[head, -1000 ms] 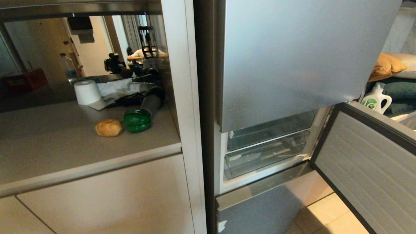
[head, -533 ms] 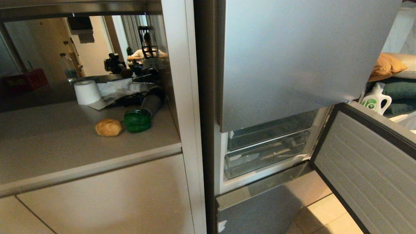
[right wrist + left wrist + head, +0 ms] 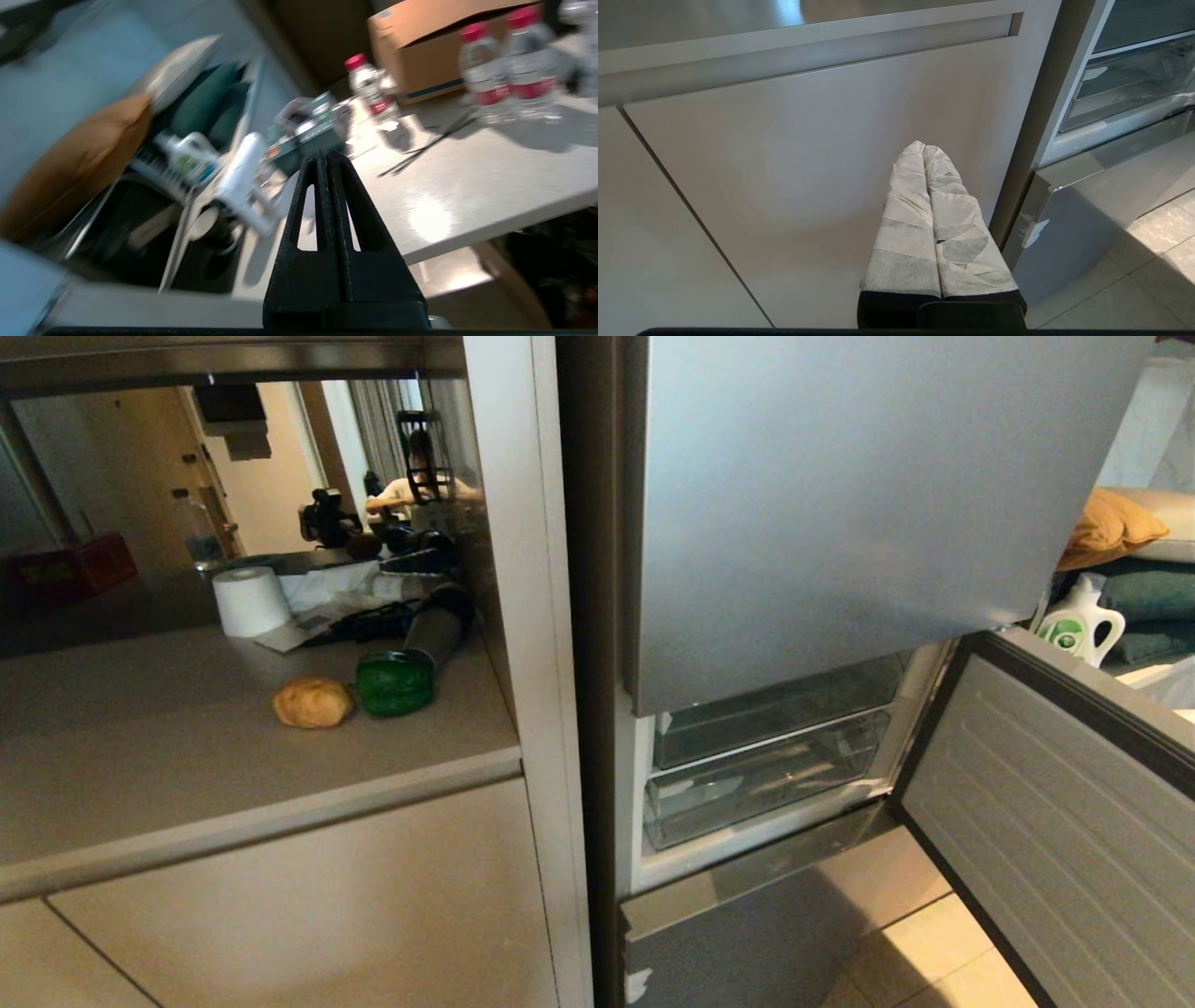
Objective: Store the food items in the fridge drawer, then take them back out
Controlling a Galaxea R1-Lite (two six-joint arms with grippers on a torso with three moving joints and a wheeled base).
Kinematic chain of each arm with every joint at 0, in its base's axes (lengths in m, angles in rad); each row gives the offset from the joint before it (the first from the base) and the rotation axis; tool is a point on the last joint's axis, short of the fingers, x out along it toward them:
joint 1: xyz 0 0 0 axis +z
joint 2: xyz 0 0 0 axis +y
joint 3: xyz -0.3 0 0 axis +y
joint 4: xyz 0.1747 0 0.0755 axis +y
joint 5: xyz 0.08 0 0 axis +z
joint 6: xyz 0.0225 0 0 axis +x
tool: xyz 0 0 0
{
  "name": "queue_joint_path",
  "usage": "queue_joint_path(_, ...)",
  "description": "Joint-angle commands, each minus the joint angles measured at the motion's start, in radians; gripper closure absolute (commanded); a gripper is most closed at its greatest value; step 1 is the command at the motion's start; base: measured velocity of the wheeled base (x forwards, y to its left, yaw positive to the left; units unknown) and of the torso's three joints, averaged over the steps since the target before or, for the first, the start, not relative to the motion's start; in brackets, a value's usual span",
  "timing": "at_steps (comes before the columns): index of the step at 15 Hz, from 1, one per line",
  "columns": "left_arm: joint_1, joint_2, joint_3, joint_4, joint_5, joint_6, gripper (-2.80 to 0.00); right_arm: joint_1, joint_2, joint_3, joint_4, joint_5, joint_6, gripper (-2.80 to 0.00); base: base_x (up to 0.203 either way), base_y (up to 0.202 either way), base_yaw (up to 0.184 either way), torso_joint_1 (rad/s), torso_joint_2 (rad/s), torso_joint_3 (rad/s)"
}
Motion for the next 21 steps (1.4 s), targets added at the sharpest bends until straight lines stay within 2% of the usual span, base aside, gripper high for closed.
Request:
queue_joint_path(1,0.000,0.000,0.000,0.000,0.000,0.000,0.00,-0.070,0.031,0.035,-0.022,0.002,0.008,0.00,0.000,0.000,0.000,0.000,0.00,0.000)
queue_joint_path(3,0.000,0.000,0.000,0.000,0.000,0.000,0.00,-0.156,0.104,0.058,-0.029,0.041,0.012,0.00,0.000,0.000,0.000,0.000,0.00,0.000)
queue_joint_path(5,0.000,0.000,0.000,0.000,0.000,0.000,0.00,-0.238,0.178,0.071,-0.031,0.119,0.008,0.00,0.000,0.000,0.000,0.000,0.00,0.000)
queue_joint_path(7,0.000,0.000,0.000,0.000,0.000,0.000,0.00,-0.281,0.237,0.077,-0.032,0.191,0.001,0.00,0.000,0.000,0.000,0.000,0.00,0.000)
queue_joint_path(10,0.000,0.000,0.000,0.000,0.000,0.000,0.00,-0.288,0.271,0.131,-0.031,0.261,-0.039,0.00,0.000,0.000,0.000,0.000,0.00,0.000)
queue_joint_path(15,0.000,0.000,0.000,0.000,0.000,0.000,0.00,-0.283,0.229,0.226,-0.027,0.325,-0.065,0.00,0.000,0.000,0.000,0.000,0.00,0.000)
queue_joint_path(21,0.000,0.000,0.000,0.000,0.000,0.000,0.00,-0.278,0.283,0.237,-0.027,0.392,-0.085,0.00,0.000,0.000,0.000,0.000,0.00,0.000)
